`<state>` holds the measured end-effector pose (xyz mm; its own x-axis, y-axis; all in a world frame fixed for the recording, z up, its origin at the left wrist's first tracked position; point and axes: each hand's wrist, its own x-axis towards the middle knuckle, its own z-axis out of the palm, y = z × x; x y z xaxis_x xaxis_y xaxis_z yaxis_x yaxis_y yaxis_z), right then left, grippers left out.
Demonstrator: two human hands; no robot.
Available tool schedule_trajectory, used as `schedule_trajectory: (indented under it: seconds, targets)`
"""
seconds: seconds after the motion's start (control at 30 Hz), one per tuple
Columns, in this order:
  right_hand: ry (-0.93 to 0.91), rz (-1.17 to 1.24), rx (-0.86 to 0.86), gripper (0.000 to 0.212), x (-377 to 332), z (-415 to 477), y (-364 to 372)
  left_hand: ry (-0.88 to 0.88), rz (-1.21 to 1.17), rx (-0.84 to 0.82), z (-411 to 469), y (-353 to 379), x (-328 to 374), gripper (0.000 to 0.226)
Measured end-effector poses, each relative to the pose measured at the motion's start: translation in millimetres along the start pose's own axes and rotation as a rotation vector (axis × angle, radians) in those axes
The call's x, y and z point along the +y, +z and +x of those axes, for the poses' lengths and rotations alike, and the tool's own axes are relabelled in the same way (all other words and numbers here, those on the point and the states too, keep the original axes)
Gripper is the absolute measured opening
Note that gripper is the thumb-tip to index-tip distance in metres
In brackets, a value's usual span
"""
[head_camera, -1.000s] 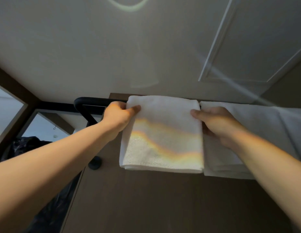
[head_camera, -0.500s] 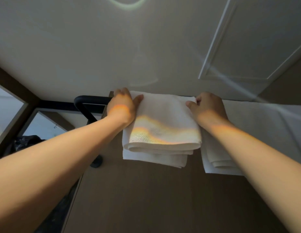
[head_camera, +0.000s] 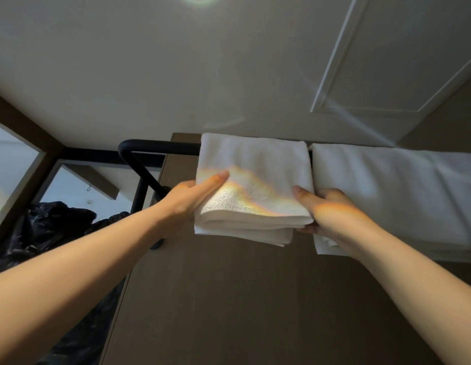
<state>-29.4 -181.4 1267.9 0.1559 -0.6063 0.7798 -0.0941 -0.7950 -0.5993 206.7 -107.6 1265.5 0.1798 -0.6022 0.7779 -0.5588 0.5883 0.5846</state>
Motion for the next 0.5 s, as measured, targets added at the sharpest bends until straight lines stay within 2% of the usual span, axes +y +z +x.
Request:
schedule_trajectory:
  seconds: [0.07,0.2,0.33,0.5]
  targets:
    - [0.061,0.138,-0.064,0.044,2.9,-4.3,1.1,-0.069,-0.097,-0.138,-6.8,1.3,-9.4,0.075]
    - [0.079,0.205,-0.147,0.036,10.6,-7.7,6.7,-0.124,-0.148,-0.110,-13.6,6.7,-19.0,0.067]
    - [-0.018,0.030,-0.073,0.039,22.2,-5.5,15.6,-0.119,-0.230,-0.138,-19.6,7.9,-20.9,0.076]
    - [-0.180,-0.013,0.017,0.034,33.8,-8.1,21.4,-0.161,-0.310,-0.075,-24.2,5.1,-20.4,0.072]
